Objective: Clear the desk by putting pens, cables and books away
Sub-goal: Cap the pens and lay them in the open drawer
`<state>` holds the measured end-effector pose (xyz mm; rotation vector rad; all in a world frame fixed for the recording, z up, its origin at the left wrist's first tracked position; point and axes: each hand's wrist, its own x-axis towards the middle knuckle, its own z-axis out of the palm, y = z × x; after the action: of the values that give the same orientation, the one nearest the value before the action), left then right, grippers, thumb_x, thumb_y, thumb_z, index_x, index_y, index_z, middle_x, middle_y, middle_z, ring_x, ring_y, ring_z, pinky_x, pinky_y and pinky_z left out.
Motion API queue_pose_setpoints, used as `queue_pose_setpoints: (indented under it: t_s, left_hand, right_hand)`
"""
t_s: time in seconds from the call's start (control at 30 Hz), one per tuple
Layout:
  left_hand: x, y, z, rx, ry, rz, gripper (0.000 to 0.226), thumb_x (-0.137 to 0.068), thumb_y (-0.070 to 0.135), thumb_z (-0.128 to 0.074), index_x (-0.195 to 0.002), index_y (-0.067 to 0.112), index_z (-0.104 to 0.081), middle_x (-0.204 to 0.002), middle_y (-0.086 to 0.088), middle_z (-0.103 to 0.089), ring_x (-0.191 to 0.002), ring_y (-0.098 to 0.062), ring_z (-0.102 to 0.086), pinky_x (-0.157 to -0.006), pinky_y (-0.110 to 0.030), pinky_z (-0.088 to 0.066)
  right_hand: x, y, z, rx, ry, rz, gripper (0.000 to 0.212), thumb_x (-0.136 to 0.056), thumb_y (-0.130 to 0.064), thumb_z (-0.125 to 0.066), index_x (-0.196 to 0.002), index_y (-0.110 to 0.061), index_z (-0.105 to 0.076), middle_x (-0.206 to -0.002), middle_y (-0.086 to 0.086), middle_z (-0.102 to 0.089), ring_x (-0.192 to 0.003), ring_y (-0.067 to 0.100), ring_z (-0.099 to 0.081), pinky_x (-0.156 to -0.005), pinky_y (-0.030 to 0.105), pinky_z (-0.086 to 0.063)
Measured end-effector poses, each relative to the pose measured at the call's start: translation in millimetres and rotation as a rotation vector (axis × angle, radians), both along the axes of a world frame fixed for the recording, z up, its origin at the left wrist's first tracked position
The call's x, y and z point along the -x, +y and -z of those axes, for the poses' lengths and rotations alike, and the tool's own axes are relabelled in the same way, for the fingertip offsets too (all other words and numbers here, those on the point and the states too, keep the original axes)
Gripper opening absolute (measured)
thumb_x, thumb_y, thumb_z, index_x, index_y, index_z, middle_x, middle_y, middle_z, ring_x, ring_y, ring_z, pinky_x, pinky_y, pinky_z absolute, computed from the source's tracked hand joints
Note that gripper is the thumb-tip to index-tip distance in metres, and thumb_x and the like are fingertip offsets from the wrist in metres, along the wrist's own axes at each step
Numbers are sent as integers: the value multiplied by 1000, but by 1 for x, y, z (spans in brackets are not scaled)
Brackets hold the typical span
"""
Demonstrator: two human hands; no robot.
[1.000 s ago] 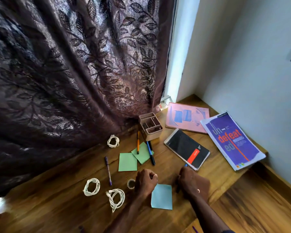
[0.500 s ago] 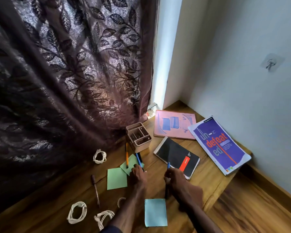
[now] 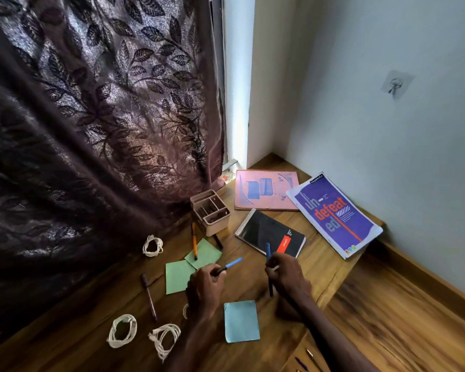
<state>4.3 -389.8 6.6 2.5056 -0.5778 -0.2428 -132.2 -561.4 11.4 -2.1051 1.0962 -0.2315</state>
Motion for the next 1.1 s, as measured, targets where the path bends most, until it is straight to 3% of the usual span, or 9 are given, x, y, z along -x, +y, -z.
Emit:
queue_pose_setpoints:
  t_s: [0.1, 0.17, 0.23, 0.33, 0.53, 0.7, 0.77, 0.87, 1.1]
  left_hand:
    - [6, 2, -20, 195, 38, 1, 20, -80, 38, -81, -92, 22, -81, -87, 10, -79, -80, -8, -74, -72, -27, -58]
    - [13, -4, -32, 329, 155, -38, 22, -79, 38, -83, -91, 20, -82, -82, 12, -78, -76, -2, -73, -70, -26, -58]
    - [25, -15, -39, 425, 256, -59, 22, -78, 38, -84, -90, 20, -82, -78, 17, -77, -75, 5, -72, -68, -21, -58]
    - [51, -40, -40, 490, 386, 8, 22, -79, 34, -84, -91, 16, -81, -81, 10, -78, -78, -4, -75, -72, -28, -61]
    - [127, -91, -19, 375, 581, 171, 33, -82, 38, -79, -98, 9, -77, -89, -3, -78, -83, -19, -76, -79, -41, -62]
    - [201, -122, 5, 301, 763, 292, 27, -89, 22, -76, -103, 0, -69, -87, -18, -76, -55, -15, -69, -53, -27, -58]
    - [225, -128, 17, 204, 788, 356, 29, -89, 24, -75, -105, 1, -68, -87, -15, -77, -64, -21, -74, -65, -35, -63]
    - [252, -132, 36, 71, 818, 419, 34, -86, 30, -77, -106, 4, -71, -92, -13, -78, -84, -27, -77, -84, -46, -62]
    - [274, -131, 64, -79, 799, 344, 29, -87, 31, -76, -105, 8, -74, -85, -7, -79, -77, -13, -77, -88, -37, -61]
  right_hand:
    - [18, 1, -4, -10, -60, 52, 17, -78, -15, -77, -78, -28, -66, -80, -10, -72, -70, 2, -69, -64, 23, -55]
    - [32, 2, -5, -10, -94, 84, 16, -76, -16, -79, -79, -25, -67, -78, -10, -71, -70, 1, -68, -65, 25, -56]
    - [50, 3, -7, -23, -134, 128, 19, -74, -16, -82, -80, -24, -66, -77, -10, -71, -69, 1, -68, -63, 19, -54]
    - [79, 2, -8, -67, -175, 212, 26, -72, -14, -84, -86, -22, -64, -77, -8, -71, -68, 4, -69, -61, 18, -53]
    - [163, -12, -4, -113, -133, 360, 26, -72, -13, -86, -92, -21, -72, -80, -9, -74, -70, 4, -70, -63, 19, -57]
    - [243, -28, 15, -93, -40, 471, 24, -70, -14, -86, -87, -27, -76, -77, -12, -73, -68, -5, -67, -56, 1, -44]
    - [269, -31, 30, -130, 19, 507, 22, -71, -11, -86, -88, -21, -77, -78, -9, -74, -67, -2, -67, -56, 4, -43]
    - [300, -34, 59, -216, 122, 532, 20, -72, -7, -83, -90, -15, -79, -81, -2, -76, -69, 8, -68, -62, 18, -46]
    - [323, -43, 115, -321, 347, 423, 19, -79, -6, -72, -94, -15, -79, -92, 2, -77, -87, 17, -72, -79, 29, -58]
